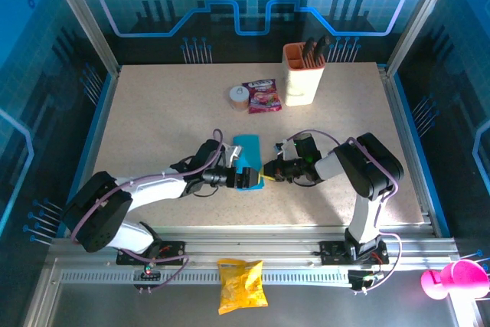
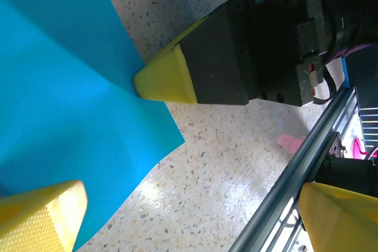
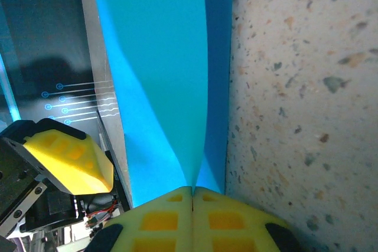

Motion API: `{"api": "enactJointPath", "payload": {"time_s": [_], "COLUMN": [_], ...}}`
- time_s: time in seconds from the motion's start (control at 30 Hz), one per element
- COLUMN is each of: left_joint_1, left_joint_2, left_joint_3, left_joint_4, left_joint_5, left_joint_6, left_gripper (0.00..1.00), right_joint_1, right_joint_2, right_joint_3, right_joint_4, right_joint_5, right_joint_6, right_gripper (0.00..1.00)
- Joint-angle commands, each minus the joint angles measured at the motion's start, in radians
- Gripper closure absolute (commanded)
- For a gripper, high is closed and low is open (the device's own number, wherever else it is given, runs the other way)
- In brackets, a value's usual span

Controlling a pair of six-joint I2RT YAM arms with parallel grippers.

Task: Fold a paper plane with a square sheet of paper (pick it up from the middle)
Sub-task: First fold in half a square sheet of paper at the center of the table.

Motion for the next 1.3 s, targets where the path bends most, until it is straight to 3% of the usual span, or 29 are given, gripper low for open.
{"api": "enactJointPath", "payload": {"time_s": [0.0, 0.73, 0.83, 0.93, 1.03, 1.13, 1.27], "left_joint_1": [-0.008, -0.010, -0.010, -0.010, -0.009, -0.010, -0.010], "left_joint_2": [0.024, 0.112, 0.121, 0.137, 0.147, 0.150, 0.150], "left_joint_3": [0.017, -0.058, -0.057, -0.051, -0.051, -0.053, -0.054], "left_joint_4": [-0.022, 0.025, 0.025, 0.013, 0.020, 0.021, 0.019], "left_joint_5": [0.026, -0.041, -0.044, -0.051, -0.049, -0.049, -0.047], "left_joint_6": [0.034, 0.036, 0.038, 0.042, 0.043, 0.043, 0.045], "left_gripper": [0.07, 0.08, 0.08, 0.08, 0.09, 0.09, 0.09], "right_joint_1": [0.012, 0.009, 0.001, -0.019, -0.048, -0.059, -0.028], "right_joint_2": [0.064, 0.055, 0.013, -0.059, -0.135, -0.207, -0.272], "right_joint_3": [-0.008, 0.003, 0.011, 0.012, 0.005, 0.005, 0.029], "right_joint_4": [-0.014, -0.009, -0.048, -0.114, -0.177, -0.252, -0.334], "right_joint_5": [0.094, 0.074, 0.072, 0.083, 0.098, 0.124, 0.155], "right_joint_6": [-0.010, 0.000, -0.010, -0.034, -0.056, -0.089, -0.109], "right_gripper": [1.00, 1.00, 0.94, 0.77, 0.71, 0.73, 0.84]}}
